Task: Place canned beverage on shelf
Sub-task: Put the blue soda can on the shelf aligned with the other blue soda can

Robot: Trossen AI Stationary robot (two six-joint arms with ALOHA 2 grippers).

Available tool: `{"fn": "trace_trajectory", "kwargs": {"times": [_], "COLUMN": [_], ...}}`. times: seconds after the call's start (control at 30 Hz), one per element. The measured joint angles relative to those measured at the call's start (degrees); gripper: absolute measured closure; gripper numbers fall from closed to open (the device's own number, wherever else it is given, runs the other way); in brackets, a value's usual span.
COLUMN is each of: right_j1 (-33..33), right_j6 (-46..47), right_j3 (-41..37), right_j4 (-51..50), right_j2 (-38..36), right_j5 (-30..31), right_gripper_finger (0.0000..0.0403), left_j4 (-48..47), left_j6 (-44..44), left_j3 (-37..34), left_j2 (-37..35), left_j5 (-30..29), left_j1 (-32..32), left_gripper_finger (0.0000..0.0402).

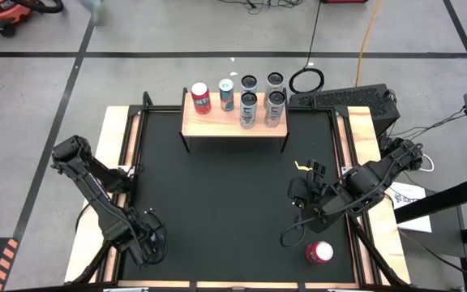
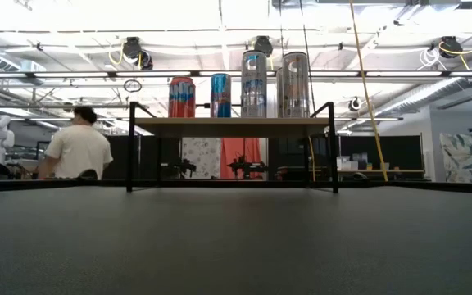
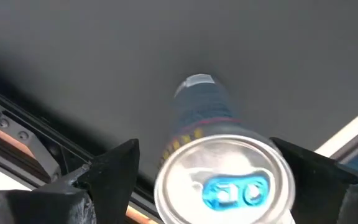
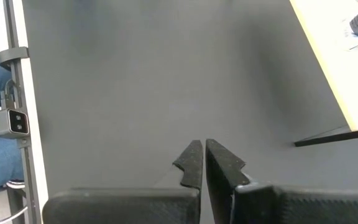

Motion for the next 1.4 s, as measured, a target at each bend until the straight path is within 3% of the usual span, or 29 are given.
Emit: {"fn": "trace_trajectory", "kwargs": {"times": [0.2,0.53,0.77,1.0,1.4], "right_j1": [0.0,0.0,0.0,0.0,0.0], "right_j6": [0.0,0.0,0.8,1.3,-1.1], "right_j3": [0.0,0.0,0.0,0.0,0.0], "right_j4": [0.1,0.1,0.1,0.1,-0.2], "right_j2": [0.0,0.0,0.0,0.0,0.0], "right_j5": [0.8,3.2,7.4,10.6,11.7], "right_gripper_finger": [0.0403,0.0403,0.0403,0.0403,0.0403], "left_j4": [1.3,2.4,2.6,2.0,-1.5], "left_j6": [2.1,3.3,10.0,19.0,36.5], "left_j3": [-0.6,-0.5,0.0,1.8,8.1], "left_j2": [0.0,0.0,-0.1,-1.4,-2.0], "left_j5": [-0.7,-0.3,3.3,2.9,5.8], "left_j1": [0.0,0.0,2.5,8.1,23.3], "left_gripper_finger": [0.0077,0.0186,0.0187,0.0176,0.0173]}}
